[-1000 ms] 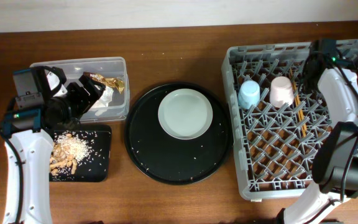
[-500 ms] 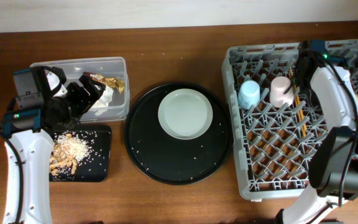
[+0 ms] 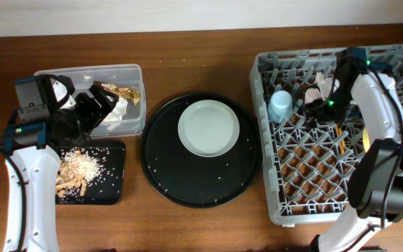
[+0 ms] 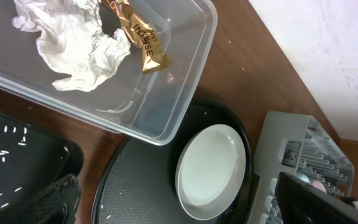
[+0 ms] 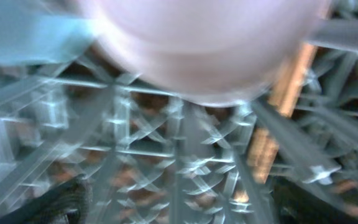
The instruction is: Sort waste into correct bins and load items into the dishwasher rack
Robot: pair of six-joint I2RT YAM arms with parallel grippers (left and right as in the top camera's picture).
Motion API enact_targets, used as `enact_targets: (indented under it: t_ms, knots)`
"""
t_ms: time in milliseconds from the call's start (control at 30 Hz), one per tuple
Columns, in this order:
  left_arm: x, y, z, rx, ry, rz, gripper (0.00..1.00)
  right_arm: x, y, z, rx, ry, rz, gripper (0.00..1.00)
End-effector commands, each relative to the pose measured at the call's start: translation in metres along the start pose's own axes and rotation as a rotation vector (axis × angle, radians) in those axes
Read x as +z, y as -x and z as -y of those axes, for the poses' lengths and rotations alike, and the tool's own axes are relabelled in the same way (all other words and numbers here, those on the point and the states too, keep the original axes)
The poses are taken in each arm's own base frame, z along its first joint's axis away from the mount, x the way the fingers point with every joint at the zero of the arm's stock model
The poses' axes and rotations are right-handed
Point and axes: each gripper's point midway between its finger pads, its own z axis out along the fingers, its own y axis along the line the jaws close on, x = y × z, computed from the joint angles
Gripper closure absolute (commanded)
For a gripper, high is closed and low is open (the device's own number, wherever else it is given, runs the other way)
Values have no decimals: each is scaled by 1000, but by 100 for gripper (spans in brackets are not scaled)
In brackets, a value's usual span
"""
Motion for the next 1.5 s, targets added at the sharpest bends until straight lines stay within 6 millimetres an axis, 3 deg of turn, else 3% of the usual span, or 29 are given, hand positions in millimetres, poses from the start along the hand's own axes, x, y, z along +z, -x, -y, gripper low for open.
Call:
enact_targets:
  t_ms: [0, 133, 200, 300, 500, 600, 1100, 1267, 1400, 1467]
  knots:
    - [-3, 1, 1, 5, -5, 10, 1, -74, 38, -46, 36, 241, 211, 2]
    - [-3, 1, 1, 5, -5, 10, 1, -165, 52, -115, 124, 692, 324, 2]
    - [-3, 1, 1, 5, -4, 10, 1, -192, 58, -131, 104, 823, 377, 2]
    - [-3, 1, 1, 5, -5, 10, 1, -181, 57, -121, 117, 746, 362, 2]
    - [-3, 1, 1, 5, -5, 10, 1, -147, 50, -73, 163, 403, 302, 2]
    - [-3, 1, 1, 5, -5, 10, 1, -141, 47, -60, 173, 321, 287, 2]
    - [-3, 1, 1, 5, -5, 10, 1, -141, 47, -59, 174, 315, 285, 2]
    - [-3, 1, 1, 5, -5, 10, 1, -152, 47, -90, 292, 522, 254, 1]
    - [-3, 1, 1, 5, -5, 10, 1, -146, 33, -131, 204, 553, 162, 30]
    - [-3, 1, 1, 5, -5, 10, 1, -139, 31, -164, 91, 491, 134, 60]
